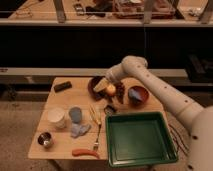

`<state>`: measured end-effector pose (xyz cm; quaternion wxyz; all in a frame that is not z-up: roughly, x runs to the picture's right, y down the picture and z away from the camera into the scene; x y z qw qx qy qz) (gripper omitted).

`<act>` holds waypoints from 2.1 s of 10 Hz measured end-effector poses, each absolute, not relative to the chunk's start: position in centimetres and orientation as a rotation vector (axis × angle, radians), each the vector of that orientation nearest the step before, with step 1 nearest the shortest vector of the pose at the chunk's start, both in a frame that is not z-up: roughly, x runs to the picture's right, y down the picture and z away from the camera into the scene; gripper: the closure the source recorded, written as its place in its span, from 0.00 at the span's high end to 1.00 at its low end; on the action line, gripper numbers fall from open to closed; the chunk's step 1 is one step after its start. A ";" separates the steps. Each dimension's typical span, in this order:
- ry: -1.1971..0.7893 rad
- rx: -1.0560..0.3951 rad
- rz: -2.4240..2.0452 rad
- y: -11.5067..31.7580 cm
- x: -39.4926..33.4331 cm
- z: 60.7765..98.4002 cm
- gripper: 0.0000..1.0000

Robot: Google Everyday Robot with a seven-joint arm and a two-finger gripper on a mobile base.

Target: Place fork in paper cup

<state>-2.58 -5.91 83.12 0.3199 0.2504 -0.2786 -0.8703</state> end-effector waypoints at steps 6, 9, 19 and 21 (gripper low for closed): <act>-1.149 0.543 -2.258 -7.2 -3.6 78.0 0.80; -0.957 0.291 -2.288 -6.8 -3.7 77.6 0.80; -0.656 -0.144 -2.252 -2.1 -2.9 71.6 0.80; -0.599 -0.216 -2.208 -0.5 -3.7 71.6 0.80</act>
